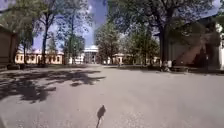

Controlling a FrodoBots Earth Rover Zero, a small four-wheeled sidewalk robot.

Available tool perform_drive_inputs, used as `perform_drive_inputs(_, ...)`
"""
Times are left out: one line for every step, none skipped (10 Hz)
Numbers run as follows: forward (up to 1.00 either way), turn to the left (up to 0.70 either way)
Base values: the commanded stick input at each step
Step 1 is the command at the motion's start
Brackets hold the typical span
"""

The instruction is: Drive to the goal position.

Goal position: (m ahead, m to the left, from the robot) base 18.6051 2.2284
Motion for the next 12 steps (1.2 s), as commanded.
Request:
perform_drive_inputs(0.7, 0.06)
perform_drive_inputs(0.7, 0.06)
perform_drive_inputs(0.7, 0.06)
perform_drive_inputs(0.7, 0.06)
perform_drive_inputs(0.7, 0.06)
perform_drive_inputs(0.7, 0.06)
perform_drive_inputs(0.7, 0.06)
perform_drive_inputs(0.7, 0.06)
perform_drive_inputs(0.7, 0.06)
perform_drive_inputs(0.7, 0.06)
perform_drive_inputs(0.7, 0.06)
perform_drive_inputs(0.7, 0.06)
